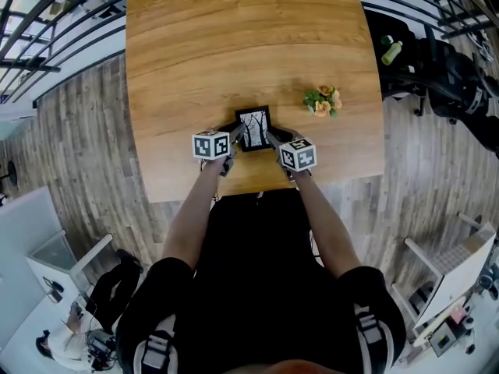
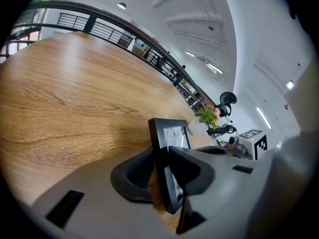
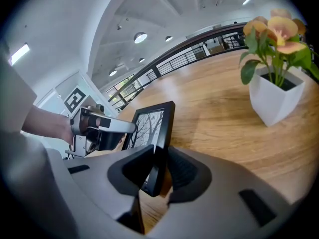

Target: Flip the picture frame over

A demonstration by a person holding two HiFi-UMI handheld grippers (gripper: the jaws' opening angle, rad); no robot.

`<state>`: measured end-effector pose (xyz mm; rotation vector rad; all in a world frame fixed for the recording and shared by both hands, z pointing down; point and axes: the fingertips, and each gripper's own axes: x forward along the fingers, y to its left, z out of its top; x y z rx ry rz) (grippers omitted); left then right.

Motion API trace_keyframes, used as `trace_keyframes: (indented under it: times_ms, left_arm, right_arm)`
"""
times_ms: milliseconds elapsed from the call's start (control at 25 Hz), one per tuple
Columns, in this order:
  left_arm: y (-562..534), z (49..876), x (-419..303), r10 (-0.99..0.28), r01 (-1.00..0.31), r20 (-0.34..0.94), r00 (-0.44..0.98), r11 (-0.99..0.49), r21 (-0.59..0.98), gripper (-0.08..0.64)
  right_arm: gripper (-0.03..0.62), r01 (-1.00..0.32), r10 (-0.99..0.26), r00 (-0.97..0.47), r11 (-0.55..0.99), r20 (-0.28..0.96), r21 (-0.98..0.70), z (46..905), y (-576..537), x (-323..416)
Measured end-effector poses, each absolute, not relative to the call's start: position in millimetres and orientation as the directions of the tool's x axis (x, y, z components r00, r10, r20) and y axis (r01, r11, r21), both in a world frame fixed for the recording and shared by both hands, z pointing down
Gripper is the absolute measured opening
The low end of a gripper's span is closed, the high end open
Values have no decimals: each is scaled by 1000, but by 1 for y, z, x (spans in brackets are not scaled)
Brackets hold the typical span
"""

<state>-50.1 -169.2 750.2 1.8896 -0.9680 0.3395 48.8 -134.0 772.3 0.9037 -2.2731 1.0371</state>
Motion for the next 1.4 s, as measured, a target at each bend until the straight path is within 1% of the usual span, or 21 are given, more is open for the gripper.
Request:
trace_keyframes:
  times_ms: [480,800,1160,1400]
  left_arm:
    - [-176,758,-50,-492,-779,621,610,-234,581,117]
    - [-185,761,-52,-514,-833,658,550,-280,477,126]
    - [-187,763,-51,-509,-848,678,530,-318,424,126]
    - [-189,763,-52,-536,-862,674,508,-320,394,126]
  right_arm:
    - [100,-753,-385,-640,485,665,-444,778,-139,49]
    - [101,-793,-428,-575,501,697,-347,779,-145,46]
    - [107,-807,-441,-529,525,725,-271,780,-147,45]
    - [109,-811,-442,-518,525,732,-257,780,-148,45]
